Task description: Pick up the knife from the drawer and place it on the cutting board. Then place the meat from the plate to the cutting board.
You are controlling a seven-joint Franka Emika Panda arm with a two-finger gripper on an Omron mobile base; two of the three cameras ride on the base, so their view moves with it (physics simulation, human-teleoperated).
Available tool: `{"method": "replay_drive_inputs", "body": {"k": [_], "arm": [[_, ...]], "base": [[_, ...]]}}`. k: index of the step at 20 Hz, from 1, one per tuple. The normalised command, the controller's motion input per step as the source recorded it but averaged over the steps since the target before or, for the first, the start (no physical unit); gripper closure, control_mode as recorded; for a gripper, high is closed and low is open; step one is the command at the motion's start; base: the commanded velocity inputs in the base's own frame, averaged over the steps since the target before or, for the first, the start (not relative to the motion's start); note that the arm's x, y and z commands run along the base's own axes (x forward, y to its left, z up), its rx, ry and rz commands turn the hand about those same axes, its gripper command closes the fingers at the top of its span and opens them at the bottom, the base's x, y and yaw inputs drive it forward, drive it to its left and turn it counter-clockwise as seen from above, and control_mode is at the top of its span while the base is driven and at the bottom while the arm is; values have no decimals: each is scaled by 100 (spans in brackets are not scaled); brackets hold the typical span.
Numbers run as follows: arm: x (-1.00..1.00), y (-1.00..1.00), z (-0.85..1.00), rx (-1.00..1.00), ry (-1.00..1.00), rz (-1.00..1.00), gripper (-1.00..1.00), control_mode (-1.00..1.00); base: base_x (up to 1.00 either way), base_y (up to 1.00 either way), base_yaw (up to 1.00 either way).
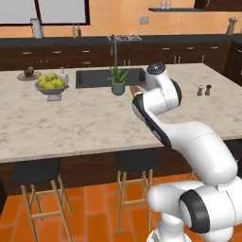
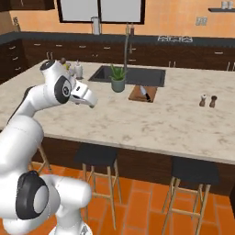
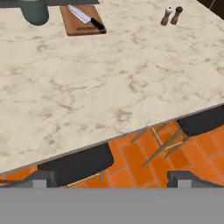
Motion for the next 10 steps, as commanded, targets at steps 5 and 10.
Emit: {"method": "replay_drive_inputs", "body": {"k": [5, 10], "arm": [[0, 0, 0, 0, 0, 0, -100, 100], [0, 0, 0, 0, 0, 0, -100, 100]], "base": [[-37, 100, 6], [-1, 100, 0]]}}
